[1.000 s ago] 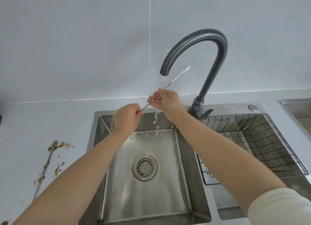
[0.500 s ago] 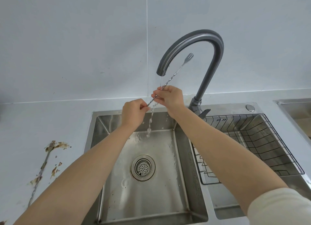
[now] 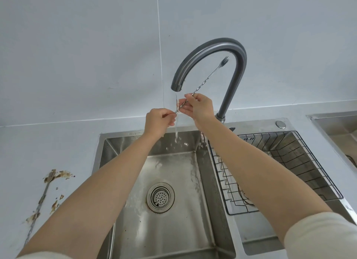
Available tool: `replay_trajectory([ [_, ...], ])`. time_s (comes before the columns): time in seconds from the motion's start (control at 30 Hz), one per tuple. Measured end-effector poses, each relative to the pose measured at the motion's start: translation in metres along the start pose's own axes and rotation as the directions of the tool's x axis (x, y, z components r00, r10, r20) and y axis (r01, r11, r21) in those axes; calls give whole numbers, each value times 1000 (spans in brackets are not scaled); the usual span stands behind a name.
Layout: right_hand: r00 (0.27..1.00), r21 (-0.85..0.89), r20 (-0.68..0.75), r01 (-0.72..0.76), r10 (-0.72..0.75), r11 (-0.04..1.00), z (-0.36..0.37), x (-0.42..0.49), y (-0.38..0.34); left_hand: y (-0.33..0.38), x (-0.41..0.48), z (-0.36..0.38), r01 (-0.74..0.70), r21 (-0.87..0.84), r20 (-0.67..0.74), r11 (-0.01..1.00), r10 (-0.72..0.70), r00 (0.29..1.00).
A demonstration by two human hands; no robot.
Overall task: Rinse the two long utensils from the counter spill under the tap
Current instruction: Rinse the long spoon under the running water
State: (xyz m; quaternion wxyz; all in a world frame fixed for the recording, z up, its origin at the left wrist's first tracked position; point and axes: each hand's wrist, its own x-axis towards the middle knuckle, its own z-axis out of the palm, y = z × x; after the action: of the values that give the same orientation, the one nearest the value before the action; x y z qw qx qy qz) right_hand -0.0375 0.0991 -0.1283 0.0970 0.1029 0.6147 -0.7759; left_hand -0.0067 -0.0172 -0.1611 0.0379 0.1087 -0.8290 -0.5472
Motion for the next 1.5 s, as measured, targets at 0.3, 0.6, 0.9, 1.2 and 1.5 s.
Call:
replay_trajectory([
  [0.3, 999, -24, 7, 37, -36, 999, -3, 6, -13, 19, 3, 9, 104, -177, 115, 979, -84, 990],
  [0.6, 998, -38, 10, 65, -64, 997, -1, 10, -19, 8, -4, 5, 94, -105, 215, 990, -70, 974],
  [0.9, 999, -44, 39, -1, 3, 999, 5, -3, 2, -18, -34, -2, -48, 240, 203, 970, -2, 979],
  [1.2, 980, -320, 108, -124, 166, 939, -10, -34, 64, -71, -108, 23, 12, 315, 296, 949, -110, 949],
  [1.5, 948, -609, 12, -246, 319, 754, -56, -55, 153, -137, -159, 73, 259, 355, 456, 898, -408, 791],
])
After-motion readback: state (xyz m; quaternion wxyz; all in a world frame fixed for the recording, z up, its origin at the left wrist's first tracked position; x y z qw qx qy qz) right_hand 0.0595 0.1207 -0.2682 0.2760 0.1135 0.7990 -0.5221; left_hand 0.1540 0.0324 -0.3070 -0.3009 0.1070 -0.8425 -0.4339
